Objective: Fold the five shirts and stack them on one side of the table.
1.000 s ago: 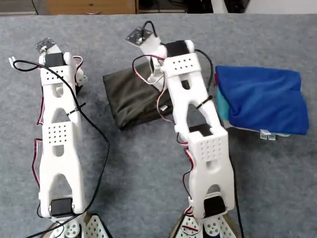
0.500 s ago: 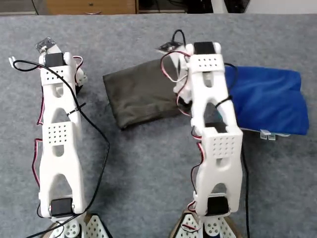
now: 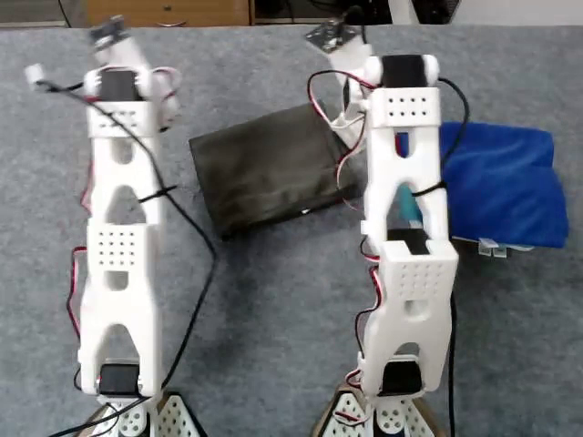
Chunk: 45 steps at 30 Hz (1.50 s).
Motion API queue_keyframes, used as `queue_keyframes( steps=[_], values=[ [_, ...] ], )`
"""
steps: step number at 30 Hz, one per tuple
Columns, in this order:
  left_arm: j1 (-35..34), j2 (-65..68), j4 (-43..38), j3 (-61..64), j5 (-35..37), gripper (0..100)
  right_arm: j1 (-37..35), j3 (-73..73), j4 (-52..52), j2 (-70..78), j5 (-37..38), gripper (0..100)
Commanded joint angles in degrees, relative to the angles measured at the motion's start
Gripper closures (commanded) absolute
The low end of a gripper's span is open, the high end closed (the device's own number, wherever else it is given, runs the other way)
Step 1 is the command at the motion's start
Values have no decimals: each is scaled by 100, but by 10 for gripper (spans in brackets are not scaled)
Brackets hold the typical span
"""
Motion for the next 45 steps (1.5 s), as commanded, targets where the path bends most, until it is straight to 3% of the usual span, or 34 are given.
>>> queue_keyframes(
  steps=[1,5,8,10,17,25,30,36,42,45],
  values=[
    [378,-602,-62,466,-70,981,-66,787,97,-435,-281,993],
    [510,-198,-1090,1222,35,981,-154,1877,-545,-391,-431,993],
    [255,400,-2084,1908,290,981,-57,2554,-1327,-251,-431,993],
    [53,646,-2303,1925,299,981,101,2853,-1670,-66,-404,993],
    [132,690,-1873,1284,299,981,224,2571,-1486,-75,-378,994],
    [360,418,-149,-897,-105,981,198,1332,-202,-971,-413,994],
    [62,-13,88,-79,-466,953,207,1525,114,-1446,-387,994],
    [-44,-787,88,1424,-422,850,119,3204,18,-2712,-369,995],
    [0,-1675,35,2532,-422,841,233,5508,-1222,-4470,-369,990],
    [-114,-1596,-9,2664,-387,790,198,6563,-1916,-5130,-413,982]
  ],
)
